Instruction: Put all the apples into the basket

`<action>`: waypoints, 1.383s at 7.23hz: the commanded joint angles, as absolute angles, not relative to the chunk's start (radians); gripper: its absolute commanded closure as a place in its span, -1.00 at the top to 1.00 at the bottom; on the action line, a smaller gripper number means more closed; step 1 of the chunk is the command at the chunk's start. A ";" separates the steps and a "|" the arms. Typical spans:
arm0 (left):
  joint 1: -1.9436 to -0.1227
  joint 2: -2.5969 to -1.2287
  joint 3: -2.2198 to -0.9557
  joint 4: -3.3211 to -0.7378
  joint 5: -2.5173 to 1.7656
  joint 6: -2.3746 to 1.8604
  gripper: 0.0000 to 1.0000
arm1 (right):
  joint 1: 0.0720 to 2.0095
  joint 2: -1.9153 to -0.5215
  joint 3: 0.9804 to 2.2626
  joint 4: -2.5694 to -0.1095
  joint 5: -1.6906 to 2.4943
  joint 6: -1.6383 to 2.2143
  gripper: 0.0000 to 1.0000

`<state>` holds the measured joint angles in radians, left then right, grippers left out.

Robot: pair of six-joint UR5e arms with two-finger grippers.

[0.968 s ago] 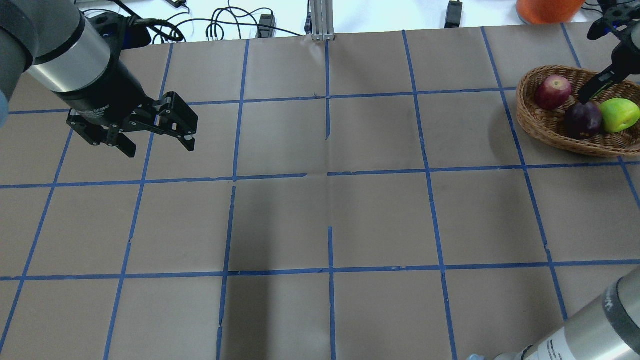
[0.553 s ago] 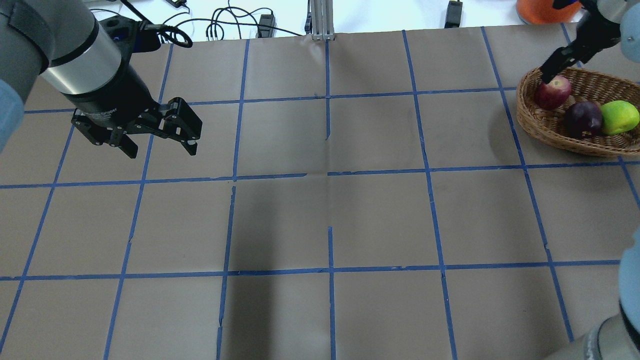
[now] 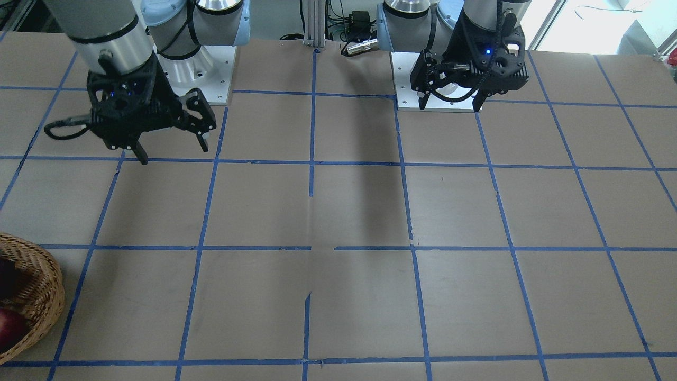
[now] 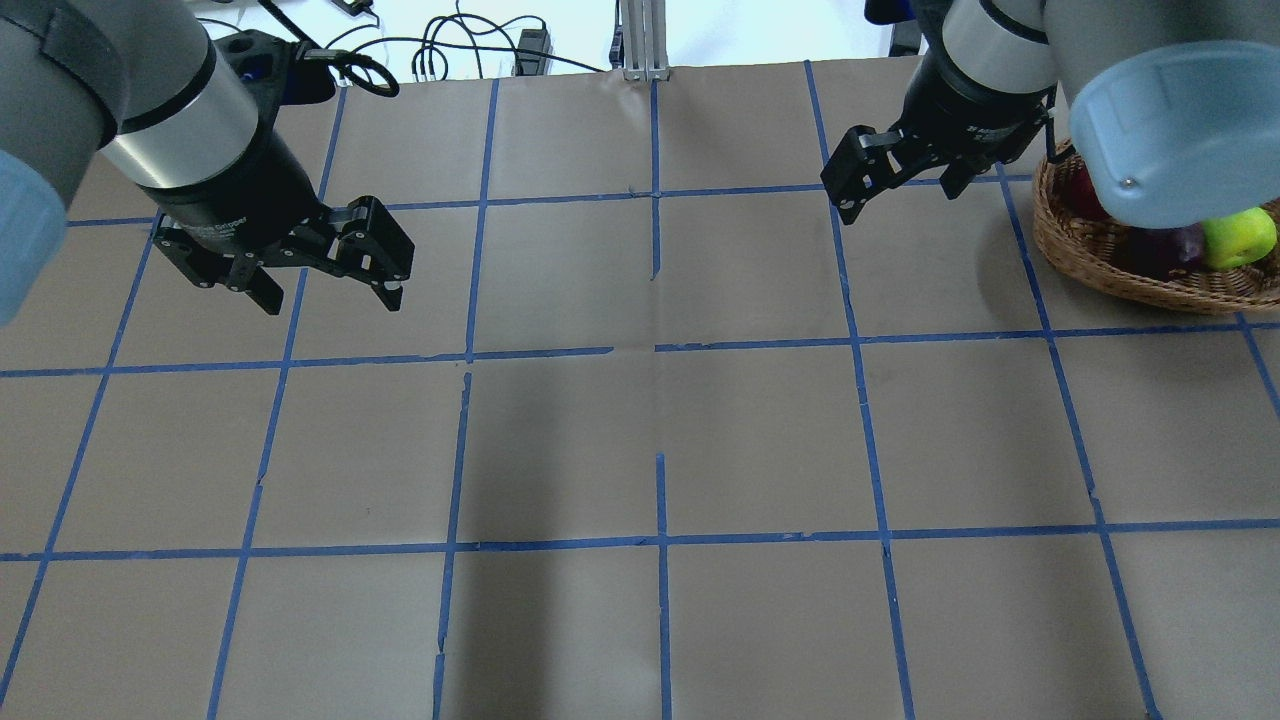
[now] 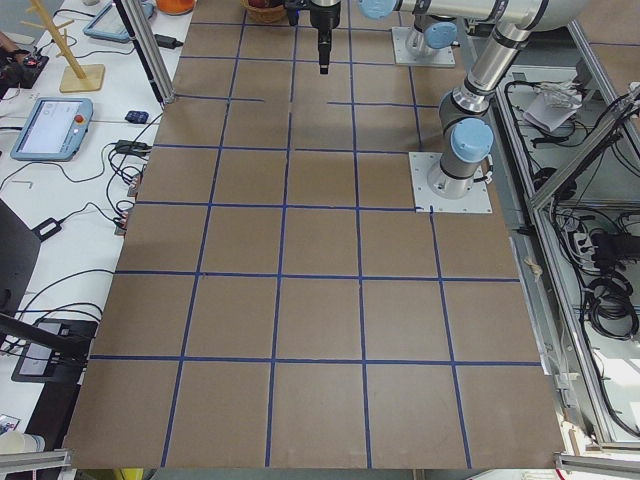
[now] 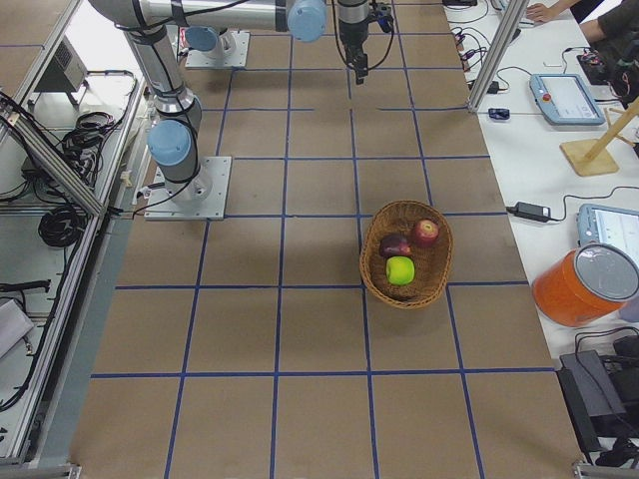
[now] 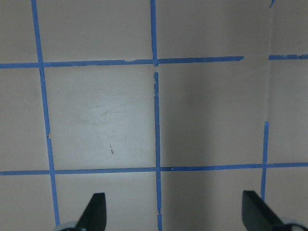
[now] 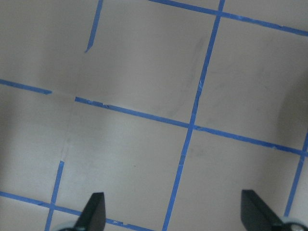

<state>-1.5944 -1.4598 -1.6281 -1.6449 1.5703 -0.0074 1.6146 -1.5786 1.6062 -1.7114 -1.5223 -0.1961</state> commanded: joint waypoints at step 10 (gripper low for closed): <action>-1.595 -1.450 -1.628 -1.651 1.571 -0.006 1.00 | 1.583 -1.499 1.485 -1.626 -1.592 -0.133 1.00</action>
<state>-1.5953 -1.4498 -1.6282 -1.6503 1.5697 -0.0061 1.5851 -1.4973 1.4836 -1.6293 -1.5925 -0.1325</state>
